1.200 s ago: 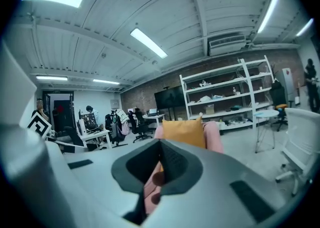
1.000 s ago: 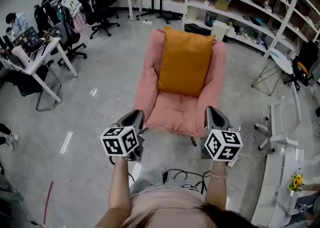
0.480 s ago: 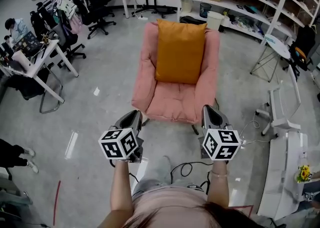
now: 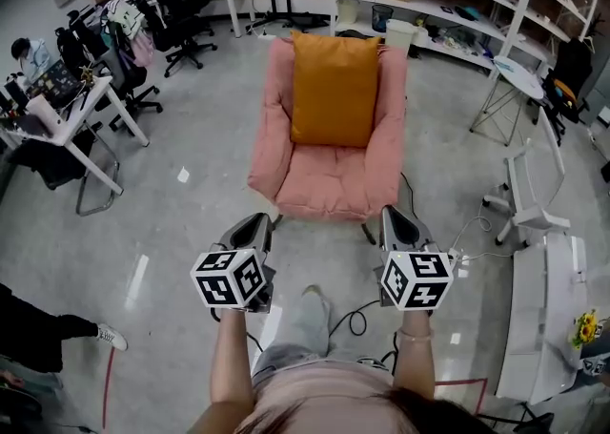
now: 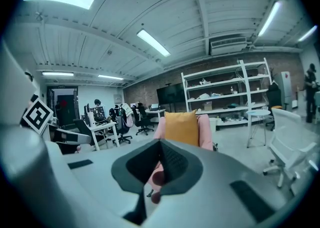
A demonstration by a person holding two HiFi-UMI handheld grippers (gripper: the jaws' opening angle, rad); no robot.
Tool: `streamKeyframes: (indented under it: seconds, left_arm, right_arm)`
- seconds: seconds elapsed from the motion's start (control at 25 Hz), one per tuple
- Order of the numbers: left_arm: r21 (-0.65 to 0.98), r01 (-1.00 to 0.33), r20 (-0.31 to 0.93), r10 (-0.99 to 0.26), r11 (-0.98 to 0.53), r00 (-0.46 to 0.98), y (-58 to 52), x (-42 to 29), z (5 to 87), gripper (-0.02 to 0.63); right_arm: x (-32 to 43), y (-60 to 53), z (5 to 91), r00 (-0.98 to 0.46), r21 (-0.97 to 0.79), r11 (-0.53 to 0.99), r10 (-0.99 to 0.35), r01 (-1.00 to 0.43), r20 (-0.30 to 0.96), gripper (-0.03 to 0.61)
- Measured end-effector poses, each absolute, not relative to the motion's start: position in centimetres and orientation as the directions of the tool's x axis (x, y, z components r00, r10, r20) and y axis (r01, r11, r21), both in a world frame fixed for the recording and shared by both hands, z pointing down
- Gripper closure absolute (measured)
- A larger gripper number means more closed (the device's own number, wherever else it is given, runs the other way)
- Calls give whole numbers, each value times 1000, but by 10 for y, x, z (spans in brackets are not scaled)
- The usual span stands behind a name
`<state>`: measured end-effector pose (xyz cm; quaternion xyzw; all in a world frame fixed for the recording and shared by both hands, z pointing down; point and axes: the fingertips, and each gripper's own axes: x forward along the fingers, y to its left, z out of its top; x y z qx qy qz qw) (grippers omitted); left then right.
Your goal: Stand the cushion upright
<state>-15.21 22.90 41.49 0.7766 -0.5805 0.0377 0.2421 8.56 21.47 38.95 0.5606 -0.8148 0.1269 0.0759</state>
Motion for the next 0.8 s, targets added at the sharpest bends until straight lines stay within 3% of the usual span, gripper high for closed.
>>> streamKeyframes:
  seconds: [0.48, 0.8]
  left_arm:
    - [320, -927, 339, -890, -197, 306, 329, -159, 408, 614]
    - [317, -922, 325, -888, -222, 325, 337, -171, 402, 615]
  right_arm:
    - [84, 308, 392, -350, -128, 327, -895, -936, 276, 561]
    - [72, 321, 393, -323, -118, 301, -902, -946, 286, 561]
